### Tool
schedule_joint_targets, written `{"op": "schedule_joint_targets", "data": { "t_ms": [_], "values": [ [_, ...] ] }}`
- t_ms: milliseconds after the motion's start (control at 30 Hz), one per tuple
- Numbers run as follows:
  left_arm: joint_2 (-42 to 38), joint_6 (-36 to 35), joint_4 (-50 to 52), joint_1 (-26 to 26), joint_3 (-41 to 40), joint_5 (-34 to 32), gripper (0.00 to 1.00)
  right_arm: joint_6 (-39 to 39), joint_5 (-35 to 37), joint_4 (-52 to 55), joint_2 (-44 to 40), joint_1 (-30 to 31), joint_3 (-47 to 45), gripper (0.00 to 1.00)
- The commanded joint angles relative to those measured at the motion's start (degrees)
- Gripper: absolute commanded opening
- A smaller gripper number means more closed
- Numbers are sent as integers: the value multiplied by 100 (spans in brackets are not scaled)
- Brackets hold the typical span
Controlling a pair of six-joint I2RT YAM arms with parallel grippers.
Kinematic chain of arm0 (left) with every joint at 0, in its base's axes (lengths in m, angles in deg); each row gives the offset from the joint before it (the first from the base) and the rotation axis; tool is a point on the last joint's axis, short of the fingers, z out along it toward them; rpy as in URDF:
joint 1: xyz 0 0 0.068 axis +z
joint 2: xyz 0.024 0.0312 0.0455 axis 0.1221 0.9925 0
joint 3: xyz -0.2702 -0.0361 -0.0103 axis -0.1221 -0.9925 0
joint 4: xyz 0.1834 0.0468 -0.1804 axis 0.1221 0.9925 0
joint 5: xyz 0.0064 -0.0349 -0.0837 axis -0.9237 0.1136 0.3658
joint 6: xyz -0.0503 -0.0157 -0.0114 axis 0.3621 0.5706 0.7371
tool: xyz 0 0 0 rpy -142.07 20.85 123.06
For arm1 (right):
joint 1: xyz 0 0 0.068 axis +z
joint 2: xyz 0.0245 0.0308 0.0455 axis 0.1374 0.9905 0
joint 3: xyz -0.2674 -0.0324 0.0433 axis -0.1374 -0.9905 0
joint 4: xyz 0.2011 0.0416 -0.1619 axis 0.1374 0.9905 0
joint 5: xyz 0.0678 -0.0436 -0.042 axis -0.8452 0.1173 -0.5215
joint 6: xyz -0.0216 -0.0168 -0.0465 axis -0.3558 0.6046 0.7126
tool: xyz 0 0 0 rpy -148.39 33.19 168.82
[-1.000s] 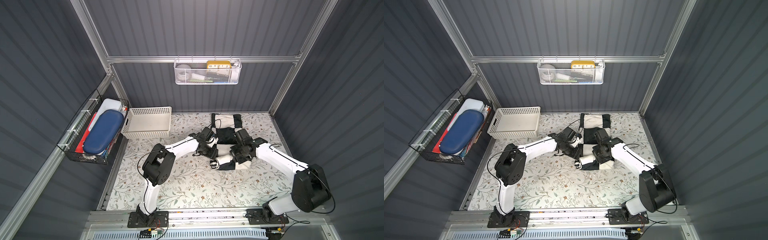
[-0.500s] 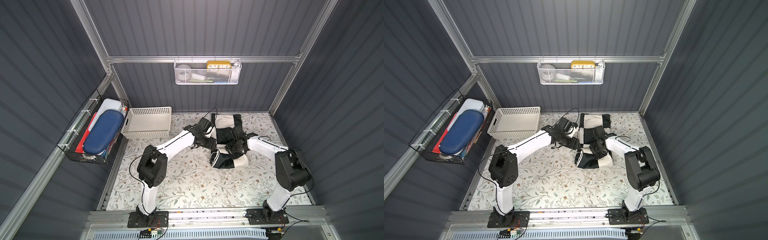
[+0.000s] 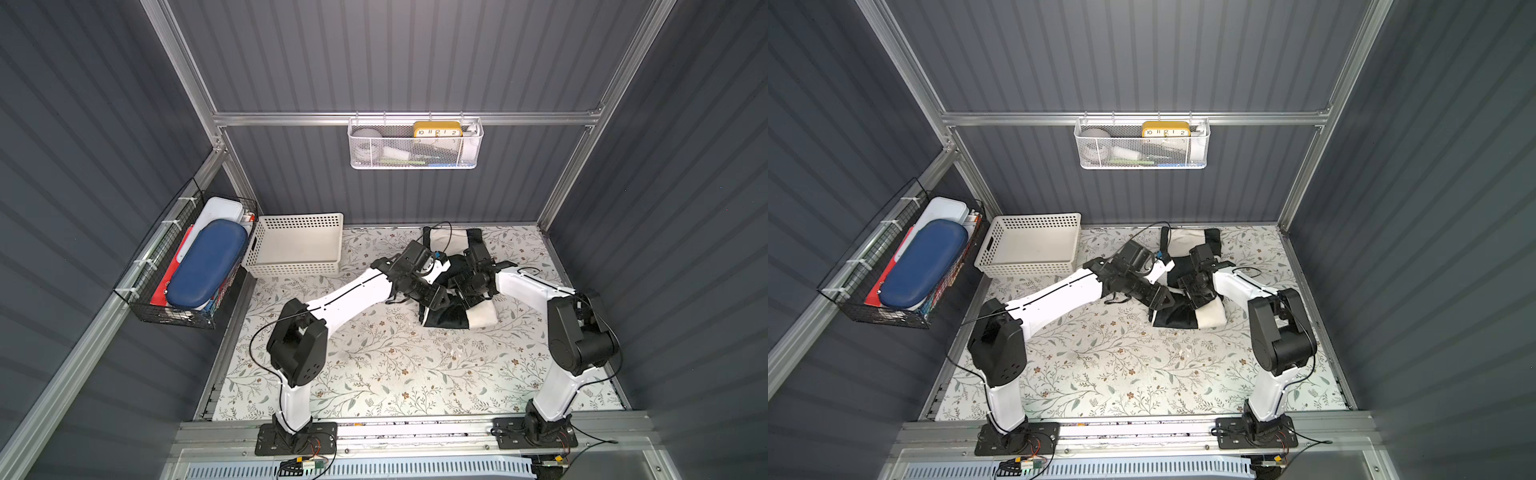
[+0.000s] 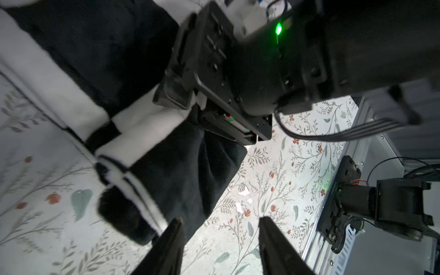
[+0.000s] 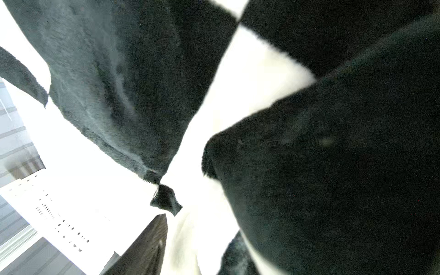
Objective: Roll up the pillowcase
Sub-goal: Roll the pillowcase at the center of the board.
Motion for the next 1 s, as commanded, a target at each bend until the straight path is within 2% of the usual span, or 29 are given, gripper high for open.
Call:
{"op": "schedule_joint_targets", "data": {
  "t_ms": [0, 167, 400, 600, 667, 767, 833, 900, 967],
  "values": [
    [407, -43, -38, 78, 89, -147, 46, -55, 144, -105, -126, -10, -128, 64],
    [848, 201, -104, 289, 180, -392, 39, -119, 287, -30, -360, -36, -267, 64],
    [1137, 221, -199, 379, 676, -331, 42, -38, 379, -375, -878, -128, -532, 66],
    [1223, 192, -96, 371, 768, -176, 42, 154, 543, 271, -1706, -168, -481, 71],
    [1241, 169, -80, 370, 732, -176, 42, -191, 528, 502, -2105, -10, -740, 72],
    [1215, 205, -59, 370, 688, -237, 42, -1106, 1169, 446, -2819, 712, -1507, 76],
    [1058, 379, -120, 379, 617, -202, 41, -1939, 2071, -13, -3302, 1400, -2137, 76],
    [805, 582, -204, 387, 457, -287, 42, -2380, 2861, -629, -3554, 1945, -2587, 78],
    [603, 635, -237, 427, 349, -261, 43, -2492, 3370, -1137, -3563, 2158, -2865, 78]
  ]
}}
